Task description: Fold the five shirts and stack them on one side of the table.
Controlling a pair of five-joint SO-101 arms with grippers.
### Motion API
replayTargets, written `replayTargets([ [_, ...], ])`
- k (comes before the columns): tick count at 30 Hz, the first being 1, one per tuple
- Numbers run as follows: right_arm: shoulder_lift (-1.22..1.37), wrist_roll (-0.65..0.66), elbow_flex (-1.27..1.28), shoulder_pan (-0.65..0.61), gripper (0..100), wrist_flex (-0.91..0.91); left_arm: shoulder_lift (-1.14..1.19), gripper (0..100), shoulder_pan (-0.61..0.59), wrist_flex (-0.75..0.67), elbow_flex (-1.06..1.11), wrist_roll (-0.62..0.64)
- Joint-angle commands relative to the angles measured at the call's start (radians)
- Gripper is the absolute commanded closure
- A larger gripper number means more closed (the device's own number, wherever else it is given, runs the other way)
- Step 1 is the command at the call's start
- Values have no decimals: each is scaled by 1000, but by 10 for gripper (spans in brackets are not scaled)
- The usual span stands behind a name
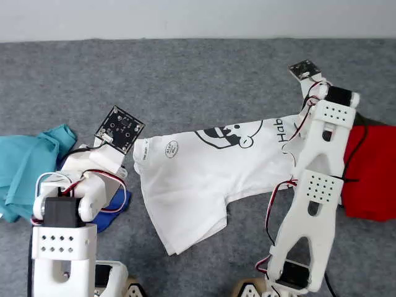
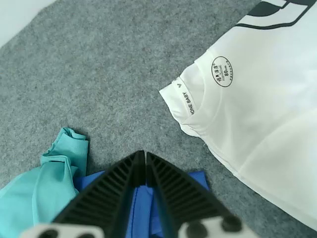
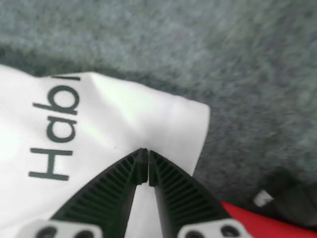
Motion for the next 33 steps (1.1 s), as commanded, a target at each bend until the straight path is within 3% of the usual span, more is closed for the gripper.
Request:
replayTargets([
  [1, -50, 9, -106, 13, 988, 31, -20, 987, -2, 8, -48, -8],
  [5, -113, 9, -181, -21, 984, 173, -20, 987, -3, 9, -54, -8],
  [11, -289, -17, -114, -33, 964, 186, -20, 987, -3, 14, -70, -8],
  [17, -596, -44, 235, -67, 797, 186, -21, 987, -3, 25, -77, -5],
  [24, -986, -58, 661, -139, 793, 183, -21, 987, -3, 106, -202, -3],
  [33, -1302, -57, 1019, -209, 794, 183, -21, 987, -3, 259, -394, -2],
])
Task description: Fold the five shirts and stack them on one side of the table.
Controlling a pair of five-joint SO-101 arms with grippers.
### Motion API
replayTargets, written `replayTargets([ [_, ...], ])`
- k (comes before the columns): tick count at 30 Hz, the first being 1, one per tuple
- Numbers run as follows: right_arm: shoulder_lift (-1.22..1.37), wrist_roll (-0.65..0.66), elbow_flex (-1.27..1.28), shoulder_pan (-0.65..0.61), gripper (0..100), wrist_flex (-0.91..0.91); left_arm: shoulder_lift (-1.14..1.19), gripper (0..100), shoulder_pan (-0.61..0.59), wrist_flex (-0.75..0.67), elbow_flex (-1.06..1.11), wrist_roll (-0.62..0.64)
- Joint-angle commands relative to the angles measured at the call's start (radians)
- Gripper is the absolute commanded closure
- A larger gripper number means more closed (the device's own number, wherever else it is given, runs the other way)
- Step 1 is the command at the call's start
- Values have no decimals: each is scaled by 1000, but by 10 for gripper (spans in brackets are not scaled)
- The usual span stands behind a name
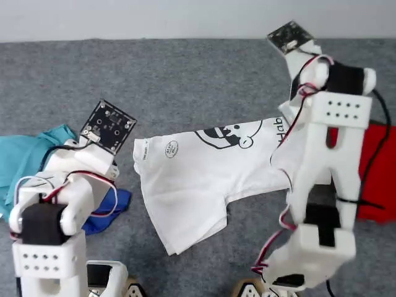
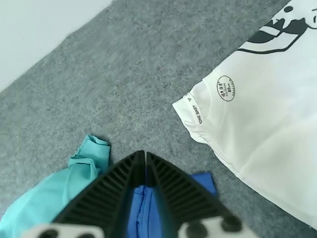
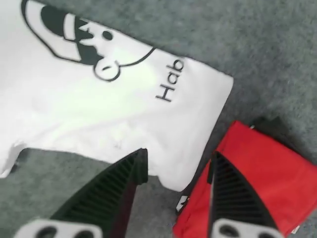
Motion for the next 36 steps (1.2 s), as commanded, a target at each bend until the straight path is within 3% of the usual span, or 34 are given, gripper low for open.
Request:
replayTargets([
  [1, -154, -6, 114, -22, 794, 42, -18, 987, -3, 51, -111, -2],
  [8, -280, 71, 410, -41, 794, 41, -18, 987, -15, 164, -179, -2],
  [16, -363, 74, 621, -36, 794, 41, -152, 987, -308, 193, -131, -5],
  [23, -530, 173, 827, -39, 794, 4, -333, 986, -450, 247, 71, -6],
  [36, -650, 249, 924, -97, 794, -51, -445, 986, -466, 241, 208, -6],
])
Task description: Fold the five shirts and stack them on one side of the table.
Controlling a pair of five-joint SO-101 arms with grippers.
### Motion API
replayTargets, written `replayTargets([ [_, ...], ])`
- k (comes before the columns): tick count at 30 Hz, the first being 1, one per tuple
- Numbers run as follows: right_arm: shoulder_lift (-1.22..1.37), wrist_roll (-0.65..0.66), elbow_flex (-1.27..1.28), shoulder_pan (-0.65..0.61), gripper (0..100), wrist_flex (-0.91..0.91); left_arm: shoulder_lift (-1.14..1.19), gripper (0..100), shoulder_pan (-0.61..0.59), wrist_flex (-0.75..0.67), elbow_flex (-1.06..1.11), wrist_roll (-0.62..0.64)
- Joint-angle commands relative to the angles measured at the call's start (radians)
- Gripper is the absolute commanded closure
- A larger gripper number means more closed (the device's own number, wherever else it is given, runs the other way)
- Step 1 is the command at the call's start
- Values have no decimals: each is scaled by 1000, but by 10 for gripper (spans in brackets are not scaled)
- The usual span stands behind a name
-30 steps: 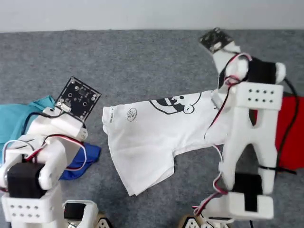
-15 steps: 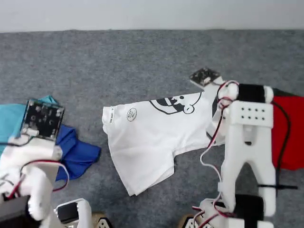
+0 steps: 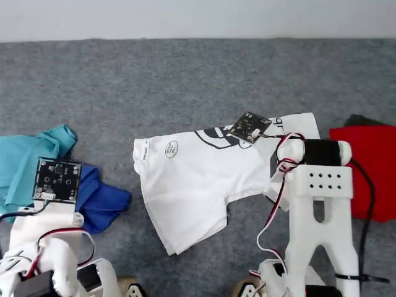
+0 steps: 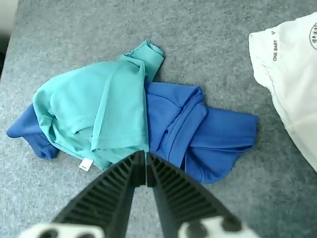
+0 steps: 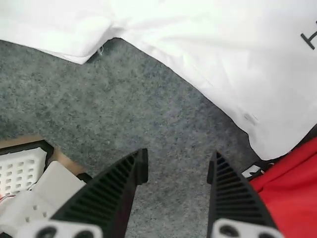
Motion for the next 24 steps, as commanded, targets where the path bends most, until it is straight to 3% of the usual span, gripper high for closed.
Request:
replayTargets([
  [1, -35, 11, -3, -15, 794, -2, -3, 986, -5, 11, -2, -6],
  [10, -45, 12, 121, -33, 794, -113, -2, 986, -5, -6, -1, 0],
  [17, -35, 6, 138, -237, 794, -170, -3, 986, -5, -58, -1, 31],
  [24, -33, 6, 252, -398, 790, -357, -5, 985, -5, -68, 24, 66],
])
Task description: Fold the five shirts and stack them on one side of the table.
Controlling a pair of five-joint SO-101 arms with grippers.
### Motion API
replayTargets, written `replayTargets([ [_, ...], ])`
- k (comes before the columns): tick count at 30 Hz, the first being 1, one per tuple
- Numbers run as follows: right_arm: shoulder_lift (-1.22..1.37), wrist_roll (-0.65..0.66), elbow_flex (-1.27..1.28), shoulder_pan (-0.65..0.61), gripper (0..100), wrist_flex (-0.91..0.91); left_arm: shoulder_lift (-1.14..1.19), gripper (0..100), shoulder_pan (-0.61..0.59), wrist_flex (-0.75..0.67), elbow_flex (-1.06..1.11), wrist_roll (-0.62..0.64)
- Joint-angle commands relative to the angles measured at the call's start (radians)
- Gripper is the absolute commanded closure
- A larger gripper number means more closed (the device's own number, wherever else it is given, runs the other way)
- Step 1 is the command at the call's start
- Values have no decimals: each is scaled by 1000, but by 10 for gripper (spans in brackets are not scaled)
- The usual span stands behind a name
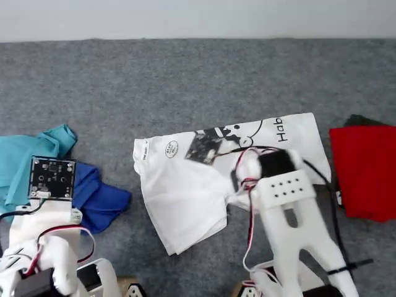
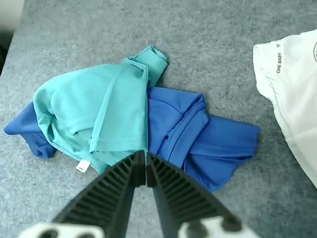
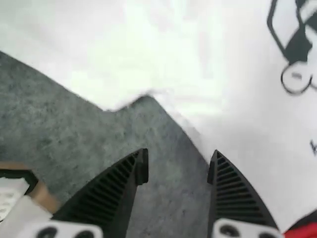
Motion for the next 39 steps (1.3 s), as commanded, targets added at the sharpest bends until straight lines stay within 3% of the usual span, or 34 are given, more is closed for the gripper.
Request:
replayTargets([
  [1, -13, 0, 41, -70, 790, -74, -5, 985, -5, -25, 7, 11],
  [9, -7, -68, 95, -243, 710, -58, -8, 985, -5, -25, 30, 9],
  [24, 292, -130, 77, -527, 708, -139, -8, 985, -5, -26, 35, 11],
  [39, 536, -130, 57, -535, 743, -300, -8, 985, -5, -26, 35, 12],
])
